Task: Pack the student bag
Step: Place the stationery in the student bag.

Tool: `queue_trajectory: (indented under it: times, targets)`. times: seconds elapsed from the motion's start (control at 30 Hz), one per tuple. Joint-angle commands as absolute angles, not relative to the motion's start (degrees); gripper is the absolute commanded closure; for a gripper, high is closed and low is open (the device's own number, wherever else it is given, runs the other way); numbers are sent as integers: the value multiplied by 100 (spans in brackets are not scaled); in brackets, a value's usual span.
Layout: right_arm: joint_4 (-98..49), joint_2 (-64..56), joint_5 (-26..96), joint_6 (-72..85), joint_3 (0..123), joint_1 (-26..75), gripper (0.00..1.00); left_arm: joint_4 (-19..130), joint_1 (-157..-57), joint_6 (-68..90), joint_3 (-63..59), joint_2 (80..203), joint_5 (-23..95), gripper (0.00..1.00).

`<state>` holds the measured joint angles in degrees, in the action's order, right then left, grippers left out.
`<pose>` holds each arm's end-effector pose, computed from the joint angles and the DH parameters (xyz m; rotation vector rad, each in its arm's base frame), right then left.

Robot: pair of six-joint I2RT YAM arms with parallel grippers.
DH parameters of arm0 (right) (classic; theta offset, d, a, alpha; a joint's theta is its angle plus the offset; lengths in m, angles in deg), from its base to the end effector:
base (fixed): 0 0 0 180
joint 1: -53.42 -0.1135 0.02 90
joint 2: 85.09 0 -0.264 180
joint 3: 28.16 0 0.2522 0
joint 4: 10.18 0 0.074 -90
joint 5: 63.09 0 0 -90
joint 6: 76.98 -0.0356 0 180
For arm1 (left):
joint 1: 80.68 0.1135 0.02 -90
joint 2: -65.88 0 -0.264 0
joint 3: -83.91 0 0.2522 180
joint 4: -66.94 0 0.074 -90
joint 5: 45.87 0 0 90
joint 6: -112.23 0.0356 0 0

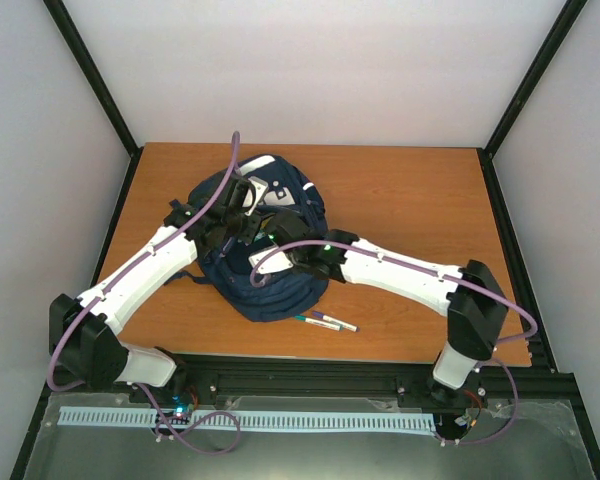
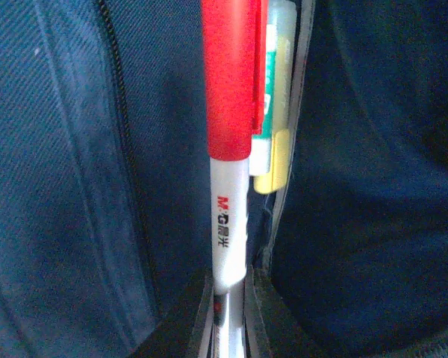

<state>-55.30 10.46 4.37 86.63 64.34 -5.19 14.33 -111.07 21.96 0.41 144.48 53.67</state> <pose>0.2037 0.3076 0.2832 -2.1238 1.1409 -0.5949 0.2553 -0.1429 0.3131 0.5460 2.3258 -0.0520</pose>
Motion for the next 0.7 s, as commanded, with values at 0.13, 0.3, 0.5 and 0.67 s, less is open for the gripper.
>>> queue_trajectory:
  times: [0.13, 0.3, 0.5, 0.67]
  targets:
    - [-5067, 1791, 226, 8888, 6997, -582, 93, 1605, -11030, 2056, -291, 14332, 5440, 89]
    - [-5005, 2029, 214, 8799, 7150, -580, 88, 1598, -11030, 2066, -294, 14305, 5439, 89]
    - [-5320, 1918, 361, 8477, 7208, -573, 76, 1589, -11030, 2065, -289, 14311, 5432, 89]
    - [-5947, 1562, 859, 7865, 7232, -631, 64, 1587, -11029, 2052, -289, 14321, 5423, 89]
